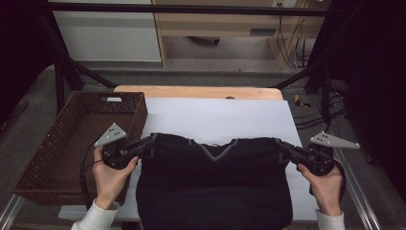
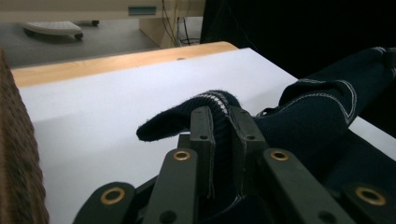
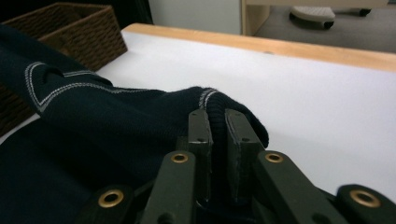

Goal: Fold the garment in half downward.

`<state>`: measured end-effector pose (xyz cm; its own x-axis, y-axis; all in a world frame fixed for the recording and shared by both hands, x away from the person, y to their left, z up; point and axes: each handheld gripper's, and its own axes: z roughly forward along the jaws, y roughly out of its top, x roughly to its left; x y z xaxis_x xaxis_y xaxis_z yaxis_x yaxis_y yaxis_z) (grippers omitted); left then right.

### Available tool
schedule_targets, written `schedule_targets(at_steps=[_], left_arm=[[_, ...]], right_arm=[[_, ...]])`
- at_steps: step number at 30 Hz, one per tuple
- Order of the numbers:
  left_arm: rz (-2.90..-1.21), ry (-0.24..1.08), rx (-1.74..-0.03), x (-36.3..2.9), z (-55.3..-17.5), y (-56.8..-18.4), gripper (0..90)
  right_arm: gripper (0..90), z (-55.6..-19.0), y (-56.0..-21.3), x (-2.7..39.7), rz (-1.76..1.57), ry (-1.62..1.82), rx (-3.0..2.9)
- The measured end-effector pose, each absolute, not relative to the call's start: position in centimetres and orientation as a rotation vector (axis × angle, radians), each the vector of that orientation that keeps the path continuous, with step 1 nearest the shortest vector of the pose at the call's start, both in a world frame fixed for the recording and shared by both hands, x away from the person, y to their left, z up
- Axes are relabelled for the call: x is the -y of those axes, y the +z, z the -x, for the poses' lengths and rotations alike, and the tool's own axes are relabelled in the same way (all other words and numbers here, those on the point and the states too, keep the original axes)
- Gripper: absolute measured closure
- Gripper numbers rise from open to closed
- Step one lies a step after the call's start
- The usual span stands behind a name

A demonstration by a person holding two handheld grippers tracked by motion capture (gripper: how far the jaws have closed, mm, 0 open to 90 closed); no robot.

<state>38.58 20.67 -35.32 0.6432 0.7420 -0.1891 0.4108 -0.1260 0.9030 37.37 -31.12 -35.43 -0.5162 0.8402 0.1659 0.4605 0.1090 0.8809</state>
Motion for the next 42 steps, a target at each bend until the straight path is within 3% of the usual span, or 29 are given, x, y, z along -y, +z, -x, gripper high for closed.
schedule_targets(at_steps=[11, 25, 33, 36, 38, 42], left_arm=[[-1.815, 0.328, -0.931, -21.2, -34.4, -36.9, 80.6], [-1.904, 0.368, -0.929, -19.8, -29.4, -41.1, 80.4], [-1.969, 0.309, -0.978, -19.8, -27.7, -43.3, 79.4], [-1.997, 0.300, -0.972, -19.5, -27.6, -44.1, 76.3], [-1.977, 0.306, -0.962, -19.3, -27.9, -44.1, 68.8], [-1.928, 0.368, -0.936, -19.1, -29.1, -43.2, 51.7]], right_arm=[[82.2, -33.0, -37.4, 31.7, -1.318, 1.366, -2.082], [82.0, -29.6, -41.8, 31.3, -1.378, 1.340, -2.145], [81.6, -27.8, -44.2, 31.2, -1.459, 1.289, -2.198], [80.4, -27.4, -45.2, 31.1, -1.513, 1.247, -2.218], [78.5, -27.3, -45.3, 31.0, -1.512, 1.250, -2.218], [61.8, -27.9, -44.3, 30.8, -1.429, 1.294, -2.142]])
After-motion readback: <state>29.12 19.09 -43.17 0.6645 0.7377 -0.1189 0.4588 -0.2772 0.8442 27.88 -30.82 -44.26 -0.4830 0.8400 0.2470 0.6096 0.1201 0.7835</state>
